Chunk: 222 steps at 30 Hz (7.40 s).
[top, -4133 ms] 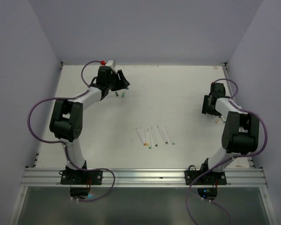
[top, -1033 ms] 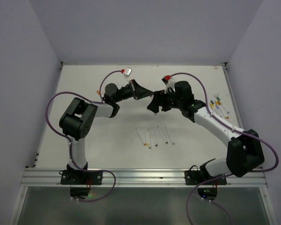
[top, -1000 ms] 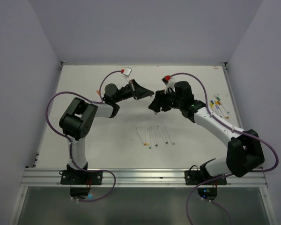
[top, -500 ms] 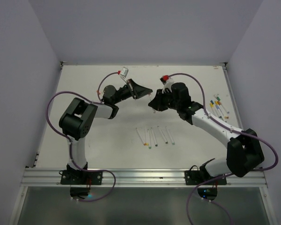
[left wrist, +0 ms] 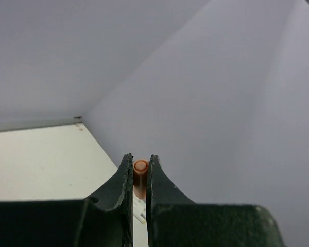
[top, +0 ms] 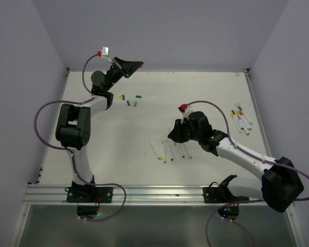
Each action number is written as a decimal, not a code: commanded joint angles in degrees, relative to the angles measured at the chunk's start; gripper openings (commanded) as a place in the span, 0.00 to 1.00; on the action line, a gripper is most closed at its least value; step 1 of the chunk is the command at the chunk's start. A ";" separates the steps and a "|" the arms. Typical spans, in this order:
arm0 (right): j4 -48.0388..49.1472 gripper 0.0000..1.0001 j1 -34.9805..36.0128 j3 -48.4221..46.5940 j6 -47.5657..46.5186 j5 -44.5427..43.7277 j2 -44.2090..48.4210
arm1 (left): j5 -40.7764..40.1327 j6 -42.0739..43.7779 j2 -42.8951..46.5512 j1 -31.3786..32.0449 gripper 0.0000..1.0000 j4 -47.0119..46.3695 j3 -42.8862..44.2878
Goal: Open the pen caps
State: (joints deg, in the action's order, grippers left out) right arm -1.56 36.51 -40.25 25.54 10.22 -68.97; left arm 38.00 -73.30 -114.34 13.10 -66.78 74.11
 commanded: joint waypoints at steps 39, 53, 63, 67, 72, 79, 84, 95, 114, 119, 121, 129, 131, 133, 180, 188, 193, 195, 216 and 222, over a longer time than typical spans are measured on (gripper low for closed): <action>-22.78 0.11 -7.51 -5.19 -10.16 -14.97 -13.65 | -22.26 47.99 -7.30 5.18 0.00 70.47 9.04; -23.75 0.57 -6.37 -6.06 -7.79 -18.57 -10.23 | -23.49 48.16 -9.14 3.24 0.00 72.23 10.44; -20.86 0.98 -26.27 -14.07 -14.28 -29.91 -12.50 | -25.69 48.34 -10.98 2.63 0.00 73.90 12.38; -18.12 0.94 -32.20 -17.05 -20.34 -31.75 -19.96 | -24.55 47.72 -11.69 2.37 0.07 73.03 12.55; -16.28 0.91 -37.99 -19.16 -21.50 -29.82 -27.52 | -24.37 48.16 -11.78 2.01 0.25 72.94 12.55; -14.17 0.86 -40.73 -19.78 -21.32 -28.85 -29.65 | -24.55 48.77 -11.34 1.75 0.42 72.76 12.64; -15.92 0.80 -40.12 -18.20 -21.76 -25.61 -28.33 | -24.64 48.77 -11.34 1.57 0.53 72.76 12.38; -24.89 0.78 -28.17 -13.10 -22.03 -34.83 -19.12 | -23.50 47.46 -6.07 1.57 0.60 70.56 10.10; -26.47 0.77 -20.43 -11.87 -22.81 -39.76 -22.87 | -17.87 45.79 0.00 2.80 0.60 65.29 6.49; -28.23 0.75 -13.77 -13.97 -21.85 -37.47 -25.07 | -16.47 44.64 -0.09 3.51 0.60 63.62 6.14; -29.90 0.74 -11.82 -15.55 -20.01 -36.06 -26.30 | -16.47 44.56 0.00 3.51 0.60 63.53 6.05; -30.51 0.75 -8.30 -16.97 -16.92 -31.31 -21.30 | -16.55 45.08 0.18 3.51 0.60 63.88 5.96; -30.60 0.77 -8.91 -17.06 -17.19 -33.06 -20.68 | -16.20 44.82 0.09 3.51 0.60 63.45 5.79; -29.99 0.77 -12.32 -17.49 -17.28 -32.73 -21.03 | -15.94 44.56 -0.09 3.51 0.60 63.10 5.79; -13.55 0.75 -46.53 -19.60 -23.61 -19.79 -30.79 | -6.89 41.57 -1.41 4.12 0.61 52.99 3.24; -15.04 0.74 -47.06 -21.36 -23.96 -20.06 -29.82 | -6.80 41.39 -1.93 4.12 0.61 52.72 3.76; -15.66 0.74 -47.94 -22.33 -24.57 -20.59 -30.87 | -6.62 41.22 -2.11 4.12 0.61 52.46 3.85; -15.84 0.74 -47.94 -22.07 -24.75 -20.07 -30.96 | -6.53 41.13 -2.20 4.12 0.61 52.28 3.85; -13.20 0.73 -48.64 -19.34 -24.57 -21.38 -30.87 | -5.92 41.74 -2.46 4.21 0.62 52.46 3.68; -14.08 0.73 -49.17 -20.92 -24.57 -21.03 -32.98 | -5.83 41.83 -2.64 4.12 0.62 52.37 3.77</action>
State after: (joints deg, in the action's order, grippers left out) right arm -15.59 -12.14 -59.20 1.41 -9.91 -100.92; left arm 30.96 -31.07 -117.12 17.02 -11.79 76.97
